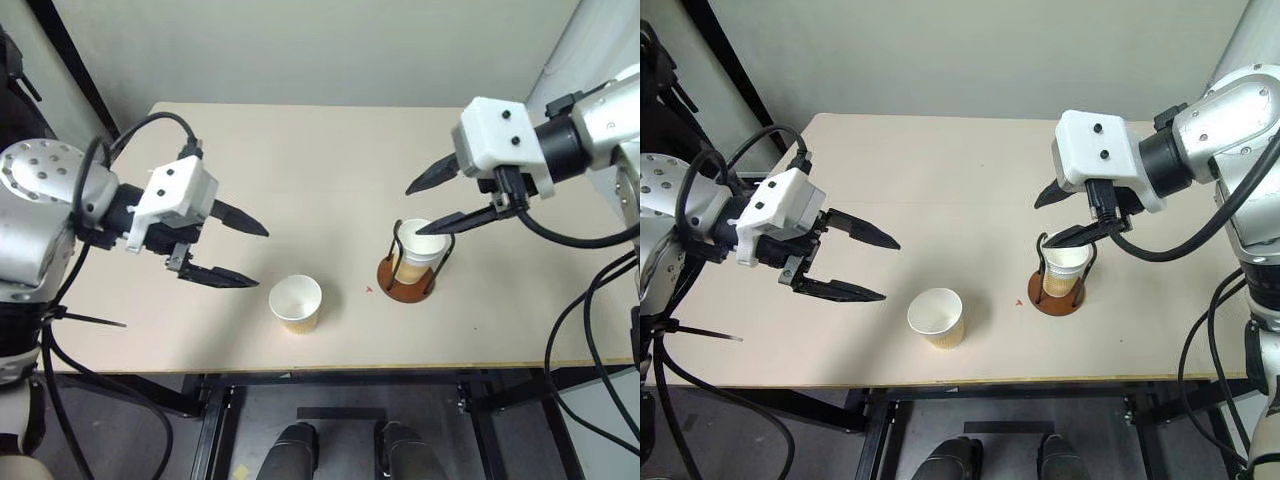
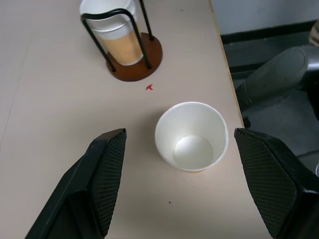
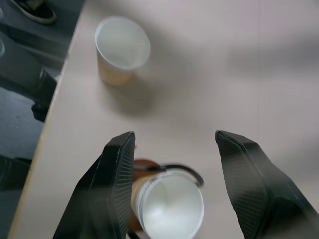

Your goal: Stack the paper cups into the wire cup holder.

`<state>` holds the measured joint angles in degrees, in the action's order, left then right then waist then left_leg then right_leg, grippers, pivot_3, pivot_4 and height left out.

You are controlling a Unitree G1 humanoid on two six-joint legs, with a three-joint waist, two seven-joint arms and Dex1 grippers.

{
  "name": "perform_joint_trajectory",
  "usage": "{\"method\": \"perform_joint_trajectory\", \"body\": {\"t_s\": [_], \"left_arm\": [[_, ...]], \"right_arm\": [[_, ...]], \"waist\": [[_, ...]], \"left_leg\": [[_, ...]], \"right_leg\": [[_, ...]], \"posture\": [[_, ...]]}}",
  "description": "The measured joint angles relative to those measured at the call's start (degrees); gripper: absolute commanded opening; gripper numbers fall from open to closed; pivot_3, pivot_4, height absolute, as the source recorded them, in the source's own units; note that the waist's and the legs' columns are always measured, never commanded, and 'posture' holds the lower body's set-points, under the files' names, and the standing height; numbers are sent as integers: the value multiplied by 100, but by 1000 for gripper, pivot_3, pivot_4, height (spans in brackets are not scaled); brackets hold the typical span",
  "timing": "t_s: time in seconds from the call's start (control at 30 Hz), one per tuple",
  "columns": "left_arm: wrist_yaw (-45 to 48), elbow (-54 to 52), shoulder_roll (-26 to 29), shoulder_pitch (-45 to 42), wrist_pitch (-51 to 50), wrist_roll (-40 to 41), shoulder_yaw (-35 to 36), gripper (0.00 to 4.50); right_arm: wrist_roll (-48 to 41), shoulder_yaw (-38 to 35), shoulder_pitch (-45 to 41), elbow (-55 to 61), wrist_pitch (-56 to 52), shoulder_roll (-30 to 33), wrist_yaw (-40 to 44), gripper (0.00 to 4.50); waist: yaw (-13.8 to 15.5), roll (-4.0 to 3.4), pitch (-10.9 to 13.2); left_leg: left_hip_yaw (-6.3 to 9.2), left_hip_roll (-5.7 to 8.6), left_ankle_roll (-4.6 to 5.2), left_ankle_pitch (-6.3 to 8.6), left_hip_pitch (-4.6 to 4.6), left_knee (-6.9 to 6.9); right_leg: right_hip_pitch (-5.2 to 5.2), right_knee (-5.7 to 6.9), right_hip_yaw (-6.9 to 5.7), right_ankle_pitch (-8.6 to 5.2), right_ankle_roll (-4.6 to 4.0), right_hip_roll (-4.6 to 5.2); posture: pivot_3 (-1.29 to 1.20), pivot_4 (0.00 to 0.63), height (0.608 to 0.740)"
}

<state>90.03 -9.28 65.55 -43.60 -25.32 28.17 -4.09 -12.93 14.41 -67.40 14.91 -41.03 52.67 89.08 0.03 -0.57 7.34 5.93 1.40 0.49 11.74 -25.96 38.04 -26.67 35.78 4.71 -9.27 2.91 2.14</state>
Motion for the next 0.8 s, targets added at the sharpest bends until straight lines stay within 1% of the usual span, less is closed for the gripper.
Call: {"method": "perform_joint_trajectory", "body": {"t_s": [0.1, 0.17, 0.23, 0.37, 0.47, 0.67, 0.8], "left_arm": [[3, -78, 110, 4, 159, 156, -238, 3720], [5, -93, 316, 70, 449, 160, -512, 3720], [6, -79, 497, 124, 816, 123, -810, 3720], [7, 23, 579, 99, 1381, 93, -1318, 3720], [7, 196, 740, 45, 1780, 20, -1606, 3720], [10, 526, 736, -200, 2503, -431, -2014, 3720], [11, 693, 501, -337, 2714, -627, -2105, 3720]], "right_arm": [[-486, -176, 0, 332, -567, -27, -76, 2620], [-767, -274, 0, 572, -868, -25, -168, 2620], [-928, -276, 10, 699, -1020, -26, -286, 2620], [-1057, -272, 74, 825, -1106, -39, -576, 2620], [-1111, -269, 103, 864, -1118, -46, -764, 2620], [-1169, -231, 201, 920, -1095, -67, -1030, 2620], [-1184, -211, 272, 966, -1089, -67, -1144, 2620]], "waist": [[-5, 0, 0], [-15, 0, 0], [-20, 0, 0], [-22, 0, 0], [-21, 0, 0], [-14, 0, 0], [-11, 0, 0]], "left_leg": [[-1, 2, -12, -7, 0, -6], [0, -3, -16, -7, 3, -10], [0, -4, -18, -7, 4, -12], [2, -5, -20, -8, -2, -10], [3, -5, -23, -6, -6, -12], [3, -4, -24, -2, -12, -12], [3, -3, -24, -2, -14, -12]], "right_leg": [[-14, 20, 4, -1, -1, 1], [-18, 27, 4, -1, -1, -3], [-23, 31, 4, -2, -3, -5], [-32, 36, 4, -2, -4, -4], [-36, 36, 4, -3, -5, -5], [-41, 34, 3, -5, -9, -4], [-42, 35, 3, -5, -9, -2]], "posture": [[0, 150, 740], [0, 150, 740], [0, 150, 740], [0, 150, 740], [0, 150, 740], [0, 150, 740], [0, 150, 740]]}}
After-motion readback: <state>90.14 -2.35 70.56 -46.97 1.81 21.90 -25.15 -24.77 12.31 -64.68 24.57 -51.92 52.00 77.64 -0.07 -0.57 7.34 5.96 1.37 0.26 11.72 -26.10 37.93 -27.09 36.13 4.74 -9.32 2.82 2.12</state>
